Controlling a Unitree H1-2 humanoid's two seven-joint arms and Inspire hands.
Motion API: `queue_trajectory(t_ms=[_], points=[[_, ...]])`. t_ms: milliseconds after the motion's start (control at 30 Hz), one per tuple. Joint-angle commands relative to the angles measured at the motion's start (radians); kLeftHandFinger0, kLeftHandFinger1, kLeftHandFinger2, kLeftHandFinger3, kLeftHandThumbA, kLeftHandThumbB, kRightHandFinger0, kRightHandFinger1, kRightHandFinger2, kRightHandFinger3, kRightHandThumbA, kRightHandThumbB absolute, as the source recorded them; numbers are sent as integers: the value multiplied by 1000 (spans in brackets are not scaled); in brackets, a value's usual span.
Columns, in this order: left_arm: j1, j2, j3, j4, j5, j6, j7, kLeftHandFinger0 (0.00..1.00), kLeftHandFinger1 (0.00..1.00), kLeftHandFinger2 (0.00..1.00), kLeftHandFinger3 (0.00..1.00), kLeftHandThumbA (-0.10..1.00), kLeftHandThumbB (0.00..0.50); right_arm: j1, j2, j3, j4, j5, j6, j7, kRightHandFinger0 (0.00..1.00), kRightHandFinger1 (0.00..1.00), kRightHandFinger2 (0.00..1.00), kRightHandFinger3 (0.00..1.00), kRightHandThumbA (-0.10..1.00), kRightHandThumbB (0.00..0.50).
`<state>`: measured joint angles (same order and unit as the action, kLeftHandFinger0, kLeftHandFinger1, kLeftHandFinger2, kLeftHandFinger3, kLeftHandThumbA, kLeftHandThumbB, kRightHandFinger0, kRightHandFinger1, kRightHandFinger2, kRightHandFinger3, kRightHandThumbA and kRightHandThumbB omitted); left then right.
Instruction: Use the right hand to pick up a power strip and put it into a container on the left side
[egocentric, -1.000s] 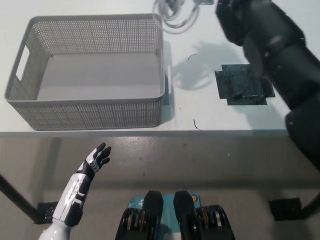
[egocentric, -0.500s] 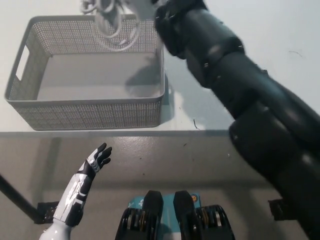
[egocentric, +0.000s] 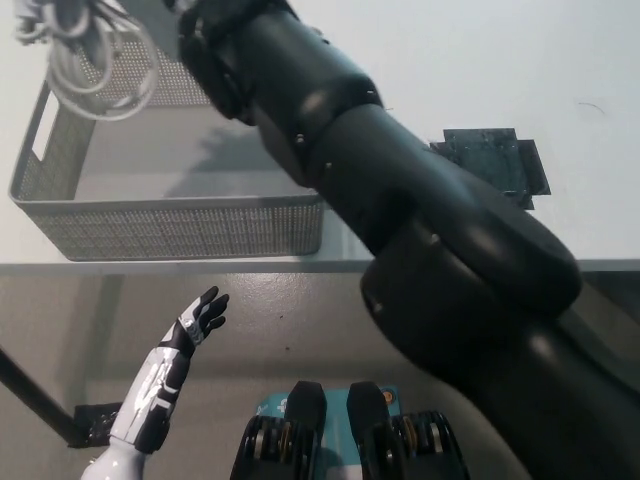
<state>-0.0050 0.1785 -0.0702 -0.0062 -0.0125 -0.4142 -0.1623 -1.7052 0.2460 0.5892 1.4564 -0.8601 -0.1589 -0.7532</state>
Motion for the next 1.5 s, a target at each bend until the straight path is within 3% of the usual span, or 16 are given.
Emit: queue_trajectory(t_ms=[0,33,67,100,167,367,767,833,933,1033,1133,1200,1267,1333,1400,1467], points=[[-7,9,-5,-30,9,-6,-12,1000,1000,1000,1000,1000,225,-105,15,-8,-2,43,115,101,0,77,522,657,-100,273],[-9,11,-4,-27,5,-8,-12,1000,1000,1000,1000,1000,226,-110,21,-19,3,58,167,190,176,376,856,906,10,239],[-9,11,-5,-30,5,-5,-13,1000,1000,1000,1000,1000,227,-113,22,-24,4,67,184,233,345,664,1000,1000,140,272],[-9,12,-6,-37,8,3,-13,1000,1000,1000,1000,1000,228,-119,21,-33,7,79,205,295,851,1000,1000,1000,337,369],[-11,12,-6,-32,3,-5,-14,1000,1000,1000,1000,1000,221,-122,23,-44,7,93,233,337,1000,1000,1000,1000,425,471],[-24,17,-6,-28,-3,-5,-19,1000,1000,1000,1000,1000,218,-130,13,-63,6,109,278,433,1000,1000,1000,1000,522,500],[-37,19,-11,-29,-10,2,-26,1000,1000,1000,1000,1000,212,-100,-22,-90,2,150,334,501,1000,1000,1000,1000,670,438],[-43,21,-12,-26,-14,5,-31,1000,1000,1000,1000,1000,215,-93,-26,-101,4,166,352,540,1000,1000,1000,1000,622,473],[-43,20,-13,-31,-8,2,-32,1000,1000,1000,1000,1000,201,-95,-32,-47,18,135,391,839,1000,1000,1000,1000,679,491],[-42,20,-13,-36,-11,13,-34,1000,1000,1000,1000,1000,201,-125,-41,27,36,85,325,1264,1000,1000,1000,1000,826,397],[-39,23,-13,-51,1,31,-32,1000,1000,1000,1000,1000,204,-120,-72,-26,33,157,256,1443,1000,1000,1000,1000,370,325],[-41,22,-13,-44,1,21,-31,1000,1000,1000,1000,1000,203,-124,-84,-65,33,201,261,1538,1000,983,956,964,248,311],[-60,33,-11,-41,-2,29,-38,1000,1000,1000,1000,1000,206,-138,-100,-95,31,232,276,1572,812,859,868,897,103,306],[-60,34,-13,-39,-2,31,-40,1000,1000,1000,1000,1000,206,-144,-113,-123,29,262,279,1629,917,892,898,921,22,332],[-58,34,-16,-35,12,23,-39,1000,1000,1000,1000,1000,206,-150,-130,-171,26,313,295,1699,645,728,781,808,-93,320],[-58,32,-18,-29,24,10,-36,1000,1000,1000,1000,1000,197,-162,-143,-207,24,348,332,1730,561,686,703,600,-35,333]])
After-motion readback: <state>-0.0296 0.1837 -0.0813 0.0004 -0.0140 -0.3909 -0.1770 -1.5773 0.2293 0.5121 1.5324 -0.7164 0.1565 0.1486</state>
